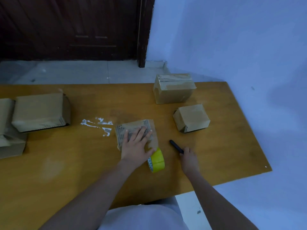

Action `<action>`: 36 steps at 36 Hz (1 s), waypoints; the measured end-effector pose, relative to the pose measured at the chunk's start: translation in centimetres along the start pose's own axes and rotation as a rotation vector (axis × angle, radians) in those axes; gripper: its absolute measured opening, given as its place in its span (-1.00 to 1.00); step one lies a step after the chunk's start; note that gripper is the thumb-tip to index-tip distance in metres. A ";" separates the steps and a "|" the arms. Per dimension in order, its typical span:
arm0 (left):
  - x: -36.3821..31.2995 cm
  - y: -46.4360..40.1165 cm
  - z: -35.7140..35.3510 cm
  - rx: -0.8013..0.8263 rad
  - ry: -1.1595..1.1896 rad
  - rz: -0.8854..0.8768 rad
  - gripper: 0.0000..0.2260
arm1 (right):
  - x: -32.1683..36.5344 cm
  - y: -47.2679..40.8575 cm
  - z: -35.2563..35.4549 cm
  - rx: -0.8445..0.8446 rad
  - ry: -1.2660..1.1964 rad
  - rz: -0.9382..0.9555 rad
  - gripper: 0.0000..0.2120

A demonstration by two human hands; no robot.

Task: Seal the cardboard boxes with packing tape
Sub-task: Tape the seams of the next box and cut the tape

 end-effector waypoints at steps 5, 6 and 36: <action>-0.1 -0.1 -0.2 -0.028 -0.005 -0.003 -0.20 | 0.4 2.5 3.0 -0.054 -0.289 0.298 -0.87; 0.0 -0.1 -0.3 -0.030 0.000 -0.009 -0.20 | 0.6 3.2 3.6 -0.071 -0.268 0.348 -0.82; 0.3 -0.3 -0.9 -0.066 0.004 -0.026 -0.34 | 5.2 0.4 0.3 0.047 -0.697 0.147 -0.83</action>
Point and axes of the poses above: each hand's wrist, its own y-axis away from the middle knuckle, its own z-axis out of the back of the hand, x = y × z, the point moved 1 cm from there along -y, towards the middle knuckle, and after that the axes turned 6 degrees about x, right-handed, at the moved point
